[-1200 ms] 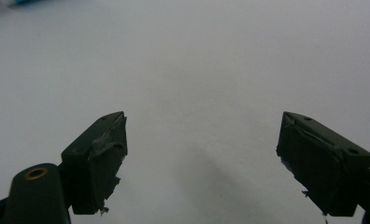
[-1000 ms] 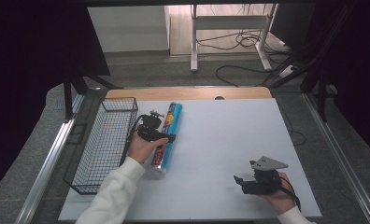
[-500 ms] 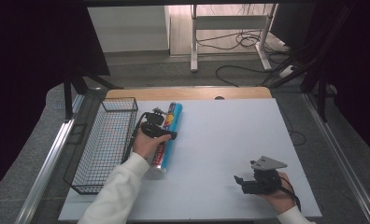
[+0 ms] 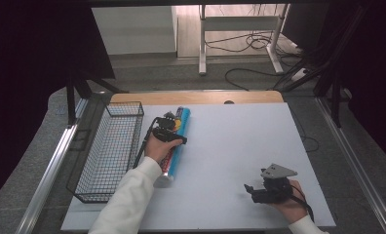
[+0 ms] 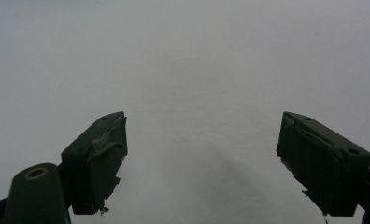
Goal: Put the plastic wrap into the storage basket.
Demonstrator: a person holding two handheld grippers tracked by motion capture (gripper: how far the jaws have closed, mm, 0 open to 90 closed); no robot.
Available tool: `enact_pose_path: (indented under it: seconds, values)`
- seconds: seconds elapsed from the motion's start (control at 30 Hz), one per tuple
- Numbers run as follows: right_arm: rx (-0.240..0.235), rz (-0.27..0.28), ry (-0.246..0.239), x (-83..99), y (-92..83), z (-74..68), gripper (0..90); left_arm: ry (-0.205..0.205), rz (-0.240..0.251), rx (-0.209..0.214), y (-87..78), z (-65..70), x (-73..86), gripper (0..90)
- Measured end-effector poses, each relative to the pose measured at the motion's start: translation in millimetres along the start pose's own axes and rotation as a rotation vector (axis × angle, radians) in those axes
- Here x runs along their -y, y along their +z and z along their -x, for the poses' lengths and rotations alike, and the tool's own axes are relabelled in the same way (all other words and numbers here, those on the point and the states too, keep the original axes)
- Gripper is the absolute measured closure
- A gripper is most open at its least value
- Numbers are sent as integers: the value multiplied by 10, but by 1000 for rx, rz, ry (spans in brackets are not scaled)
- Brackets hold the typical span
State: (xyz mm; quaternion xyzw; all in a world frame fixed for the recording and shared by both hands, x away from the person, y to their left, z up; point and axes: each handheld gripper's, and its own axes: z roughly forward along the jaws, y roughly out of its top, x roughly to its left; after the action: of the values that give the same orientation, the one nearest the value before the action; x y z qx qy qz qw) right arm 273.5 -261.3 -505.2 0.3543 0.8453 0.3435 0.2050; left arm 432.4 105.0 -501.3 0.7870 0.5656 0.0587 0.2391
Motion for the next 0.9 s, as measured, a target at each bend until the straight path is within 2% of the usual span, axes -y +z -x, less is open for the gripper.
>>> enact_pose_path:
  seconds: [0.07, 0.2, 0.3, 0.33, 0.4, 0.6, 0.8, 0.9]
  values:
    - [1, -1, -4, 2, 4, 1, 166, -7, -4, 0, 19, -8, 0, 190]
    - [18, -9, -10, 5, 11, 4, 166, -24, -15, 31, 27, -28, -6, 247]
    - [21, -11, -12, 7, 12, 10, 166, -41, -23, 45, 46, -38, -13, 251]
    - [22, -14, -10, 7, 16, 12, 166, -56, -36, 68, 70, -54, -18, 253]
    - [26, -16, -6, 8, 17, 13, 166, -66, -42, 79, 86, -53, -20, 254]
    - [34, -19, 1, 13, 12, 32, 166, -70, -49, 87, 86, -66, -29, 267]
    - [39, -22, -1, 13, 17, 34, 166, -119, -57, 126, 70, -129, -30, 282]
    - [41, -20, 0, 11, 14, 35, 167, -125, -64, 139, 62, -149, -32, 290]
